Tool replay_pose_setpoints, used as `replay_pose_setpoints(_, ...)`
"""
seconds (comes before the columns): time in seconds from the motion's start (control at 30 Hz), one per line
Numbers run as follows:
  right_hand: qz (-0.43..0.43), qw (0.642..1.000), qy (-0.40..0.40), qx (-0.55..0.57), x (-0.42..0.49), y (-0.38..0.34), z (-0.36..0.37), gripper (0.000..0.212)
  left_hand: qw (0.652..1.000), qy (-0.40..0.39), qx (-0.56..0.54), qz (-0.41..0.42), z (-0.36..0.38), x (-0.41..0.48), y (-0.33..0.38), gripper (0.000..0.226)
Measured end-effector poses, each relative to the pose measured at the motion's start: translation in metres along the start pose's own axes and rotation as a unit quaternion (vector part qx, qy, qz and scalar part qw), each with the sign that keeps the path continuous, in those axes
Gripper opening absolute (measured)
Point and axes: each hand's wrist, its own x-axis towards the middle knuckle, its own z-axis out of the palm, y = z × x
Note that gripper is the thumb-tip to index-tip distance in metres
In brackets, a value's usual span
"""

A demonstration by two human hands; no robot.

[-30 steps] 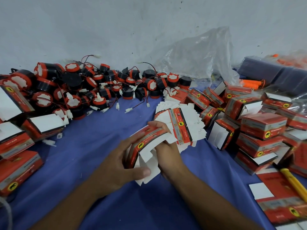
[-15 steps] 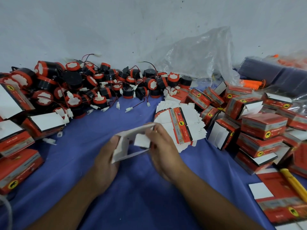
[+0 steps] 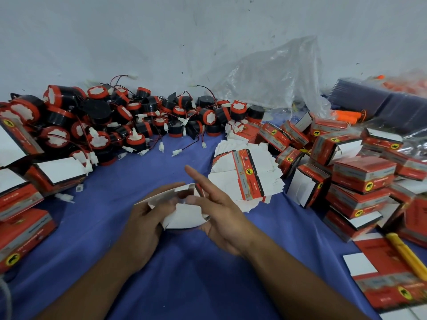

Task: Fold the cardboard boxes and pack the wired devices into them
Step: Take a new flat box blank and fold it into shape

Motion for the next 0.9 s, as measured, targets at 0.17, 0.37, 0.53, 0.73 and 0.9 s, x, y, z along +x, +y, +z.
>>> replay_pose_setpoints(0.17, -0.003, 0.999, -0.016, -0.035, -0.003, 0.002, 0.003, 0.065, 0.997, 0.037, -0.065, -0.032, 0.004, 0.000, 0.010, 0.043)
replay_pose_setpoints(0.37, 0.041, 0.999, -0.015, -0.003, -0.001, 0.001, 0.003, 0.063, 0.997, 0.074, -0.026, -0.005, 0.008, -0.002, 0.012, 0.030)
replay_pose_setpoints(0.53, 0.073, 0.991, 0.031, 0.108, 0.003, 0.003, 0.007, 0.063, 0.959, 0.184, 0.196, 0.089, 0.015, -0.008, 0.013, 0.039)
replay_pose_setpoints(0.73, 0.022, 0.991, 0.017, 0.128, 0.003, 0.012, 0.018, 0.064, 0.920, 0.267, 0.260, 0.122, 0.016, -0.007, 0.012, 0.032)
replay_pose_setpoints(0.9, -0.038, 0.997, 0.070, 0.011, 0.004, 0.011, 0.019, 0.066, 0.917, 0.202, 0.304, 0.161, 0.017, -0.007, 0.008, 0.050)
